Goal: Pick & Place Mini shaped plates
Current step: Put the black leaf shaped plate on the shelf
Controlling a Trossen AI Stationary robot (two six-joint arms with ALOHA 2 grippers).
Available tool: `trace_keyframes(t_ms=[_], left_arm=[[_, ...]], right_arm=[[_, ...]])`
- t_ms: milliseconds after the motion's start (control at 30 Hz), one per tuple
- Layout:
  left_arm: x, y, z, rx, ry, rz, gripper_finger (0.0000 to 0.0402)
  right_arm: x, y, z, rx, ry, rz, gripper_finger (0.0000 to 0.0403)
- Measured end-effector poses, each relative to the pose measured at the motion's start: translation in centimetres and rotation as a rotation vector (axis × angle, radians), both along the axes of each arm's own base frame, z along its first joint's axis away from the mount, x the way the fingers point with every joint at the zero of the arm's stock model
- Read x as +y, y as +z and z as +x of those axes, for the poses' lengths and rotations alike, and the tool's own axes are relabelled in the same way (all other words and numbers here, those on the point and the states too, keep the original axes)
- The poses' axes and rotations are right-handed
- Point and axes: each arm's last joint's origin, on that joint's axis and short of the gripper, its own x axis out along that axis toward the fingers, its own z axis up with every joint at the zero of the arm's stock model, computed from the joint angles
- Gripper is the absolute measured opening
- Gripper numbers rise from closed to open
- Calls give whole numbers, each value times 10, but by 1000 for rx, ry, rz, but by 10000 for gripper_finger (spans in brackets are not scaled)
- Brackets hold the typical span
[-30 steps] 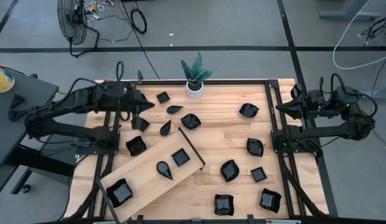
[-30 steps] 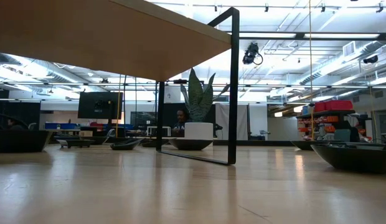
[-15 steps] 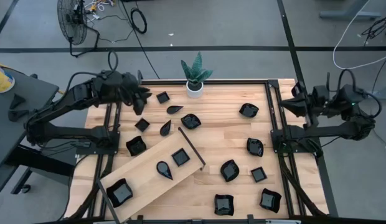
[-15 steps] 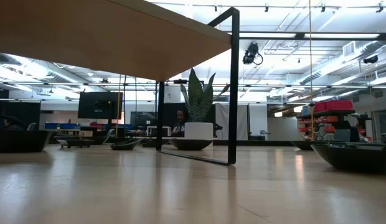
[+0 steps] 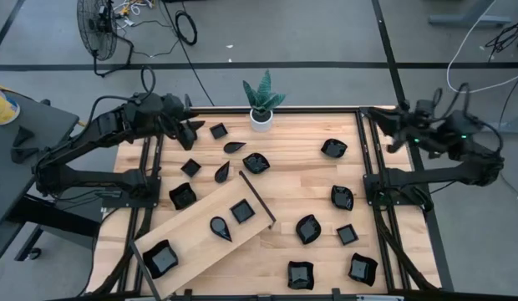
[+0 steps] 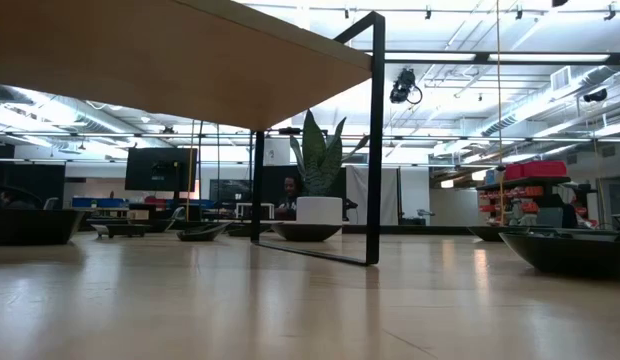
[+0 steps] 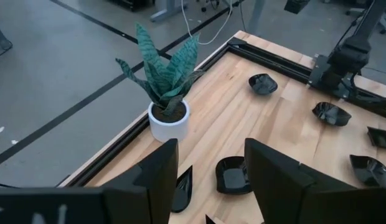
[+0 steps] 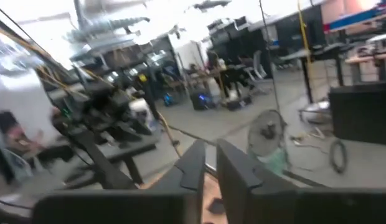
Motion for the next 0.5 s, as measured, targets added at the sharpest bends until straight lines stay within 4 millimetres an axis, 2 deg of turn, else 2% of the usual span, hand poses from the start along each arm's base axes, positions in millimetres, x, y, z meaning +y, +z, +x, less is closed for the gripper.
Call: trace_keyframes(t_ms=[300, 500], left_arm=[[0, 0, 0, 0, -2, 1, 188], [-1, 0, 0, 1, -30, -2, 188]], right_arm=[[-7, -16, 60, 176, -90, 93, 163], [-16, -32, 93, 261, -49, 223, 204]])
